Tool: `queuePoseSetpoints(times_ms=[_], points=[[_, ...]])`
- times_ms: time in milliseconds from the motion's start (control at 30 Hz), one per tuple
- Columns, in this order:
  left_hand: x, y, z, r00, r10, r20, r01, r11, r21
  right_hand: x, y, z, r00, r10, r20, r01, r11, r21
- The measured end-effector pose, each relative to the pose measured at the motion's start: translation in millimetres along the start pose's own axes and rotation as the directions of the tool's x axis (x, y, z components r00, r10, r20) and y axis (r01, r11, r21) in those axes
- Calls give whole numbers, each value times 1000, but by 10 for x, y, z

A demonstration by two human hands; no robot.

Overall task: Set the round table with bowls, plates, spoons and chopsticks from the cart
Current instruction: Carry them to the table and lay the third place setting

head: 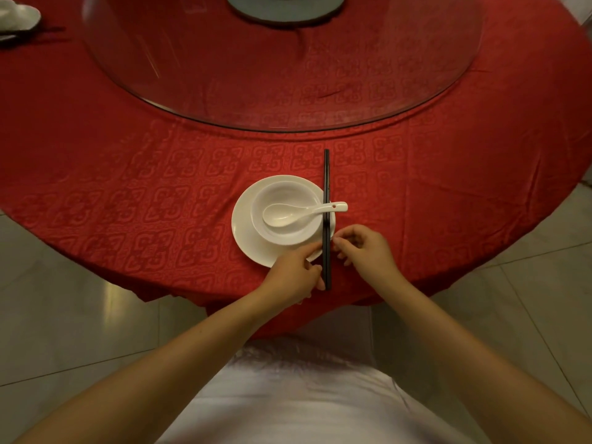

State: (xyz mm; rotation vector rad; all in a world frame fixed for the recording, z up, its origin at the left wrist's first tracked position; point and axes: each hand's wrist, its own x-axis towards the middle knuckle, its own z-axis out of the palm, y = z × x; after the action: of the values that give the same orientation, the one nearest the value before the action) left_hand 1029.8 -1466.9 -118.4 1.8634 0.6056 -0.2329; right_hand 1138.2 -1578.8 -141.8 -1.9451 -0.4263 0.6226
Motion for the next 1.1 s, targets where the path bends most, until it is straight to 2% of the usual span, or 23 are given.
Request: queuePoseSetpoints(times_ms=[133, 233, 333, 500, 633, 700, 800, 900, 1100], points=[[-25, -5, -25, 1000, -21, -17, 22, 999, 44, -22, -40, -56, 1000, 13, -10, -13, 1000, 1], [-103, -36, -142, 999, -42, -30, 44, 997, 68, -55, -130, -165, 999, -3, -54, -2, 995, -96], [-194, -56, -355, 991, -28, -127, 37, 997, 66, -105, -330, -277, 986, -130, -108, 92, 949, -302], [-408, -12, -787, 937, 12, -348, 41, 988, 146, -162, -907, -195, 924, -381, -30, 313, 800, -512], [-676, 49, -1158, 822, 191, -537, 44, 918, 393, -160, -1399, 56, 875, -480, 70, 433, 709, -556], [-822, 34, -1410, 761, 238, -603, 71, 894, 441, -167, -1641, 243, 864, -481, 152, 474, 673, -568], [-1069, -104, -1827, 712, 199, -674, 157, 890, 429, -209, -1962, 645, 830, -472, 296, 548, 595, -588], [-1384, -338, -2147, 694, 122, -709, 228, 898, 377, -328, -2185, 1131, 785, -435, 442, 619, 505, -602], [-2243, -998, -2742, 605, -28, -796, 334, 916, 222, -703, -2484, 2336, 654, -352, 669, 756, 318, -572]])
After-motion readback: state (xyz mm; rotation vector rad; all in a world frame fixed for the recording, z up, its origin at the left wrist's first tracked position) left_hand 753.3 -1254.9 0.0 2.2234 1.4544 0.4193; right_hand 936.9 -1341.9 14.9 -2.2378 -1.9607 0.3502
